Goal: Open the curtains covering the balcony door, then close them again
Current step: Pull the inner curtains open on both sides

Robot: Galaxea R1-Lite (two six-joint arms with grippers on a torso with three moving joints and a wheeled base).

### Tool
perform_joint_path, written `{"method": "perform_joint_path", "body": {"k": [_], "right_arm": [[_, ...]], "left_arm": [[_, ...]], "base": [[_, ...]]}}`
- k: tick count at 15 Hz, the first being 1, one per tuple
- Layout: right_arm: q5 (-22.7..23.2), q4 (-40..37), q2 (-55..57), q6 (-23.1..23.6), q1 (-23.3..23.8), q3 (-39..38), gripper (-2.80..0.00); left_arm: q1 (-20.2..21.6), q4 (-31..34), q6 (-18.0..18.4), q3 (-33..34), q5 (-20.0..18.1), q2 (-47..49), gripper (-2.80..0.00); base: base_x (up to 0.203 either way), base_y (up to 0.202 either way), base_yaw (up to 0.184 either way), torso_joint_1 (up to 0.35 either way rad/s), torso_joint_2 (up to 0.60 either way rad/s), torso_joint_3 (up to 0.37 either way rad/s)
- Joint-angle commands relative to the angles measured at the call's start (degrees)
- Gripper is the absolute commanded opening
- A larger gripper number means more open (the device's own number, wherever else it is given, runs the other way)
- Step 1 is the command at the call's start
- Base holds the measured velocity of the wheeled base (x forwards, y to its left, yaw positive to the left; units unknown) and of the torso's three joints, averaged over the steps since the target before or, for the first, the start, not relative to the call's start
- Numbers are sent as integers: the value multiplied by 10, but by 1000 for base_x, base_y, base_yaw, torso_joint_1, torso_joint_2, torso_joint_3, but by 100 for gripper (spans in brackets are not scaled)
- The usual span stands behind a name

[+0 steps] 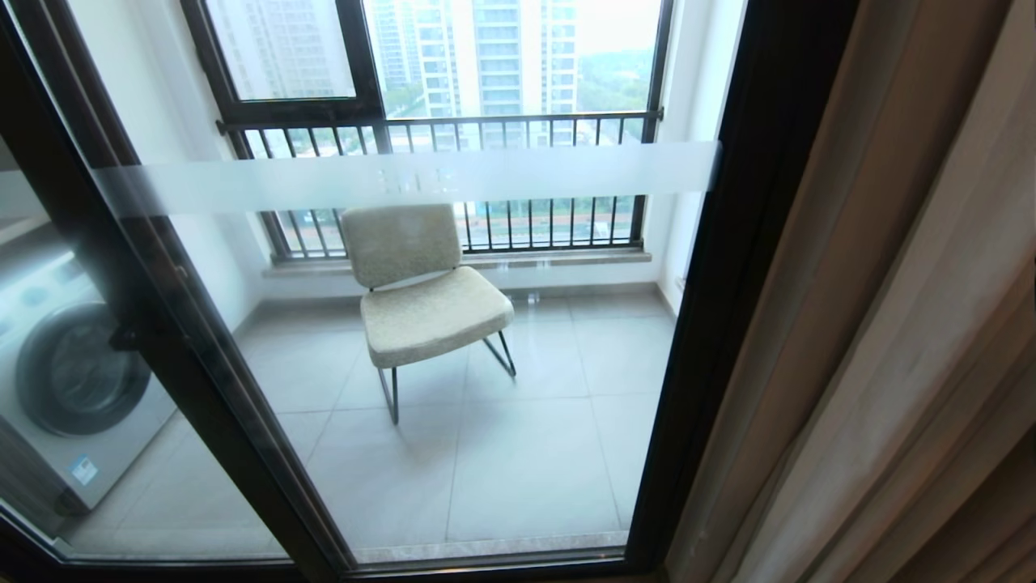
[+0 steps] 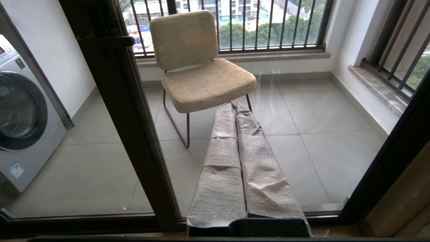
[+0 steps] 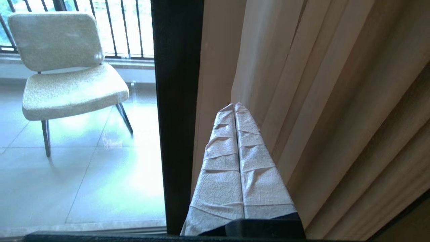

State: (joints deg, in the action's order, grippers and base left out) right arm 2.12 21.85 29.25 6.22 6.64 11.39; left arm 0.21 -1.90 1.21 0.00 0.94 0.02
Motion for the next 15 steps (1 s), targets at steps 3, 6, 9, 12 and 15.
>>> {"method": "perform_joint_path", "body": {"k": [3, 6, 9, 12, 15], "right_arm": [[-11, -13, -128, 8, -38, -93, -280], [-10, -88, -195, 12, -56, -113, -280], [-8, -175, -268, 12, -62, -114, -280], [-8, -217, -292, 10, -66, -114, -280], [-10, -218, -292, -3, -66, -114, -280]], "left_arm": [[1, 0, 0, 0, 0, 0, -280], [1, 0, 0, 0, 0, 0, -280], [0, 0, 0, 0, 0, 0, -280], [0, 0, 0, 0, 0, 0, -280], [1, 0, 0, 0, 0, 0, -280]], "base": [[0, 0, 0, 0, 0, 0], [0, 0, 0, 0, 0, 0], [0, 0, 0, 0, 0, 0], [0, 0, 0, 0, 0, 0], [0, 0, 0, 0, 0, 0]]}}
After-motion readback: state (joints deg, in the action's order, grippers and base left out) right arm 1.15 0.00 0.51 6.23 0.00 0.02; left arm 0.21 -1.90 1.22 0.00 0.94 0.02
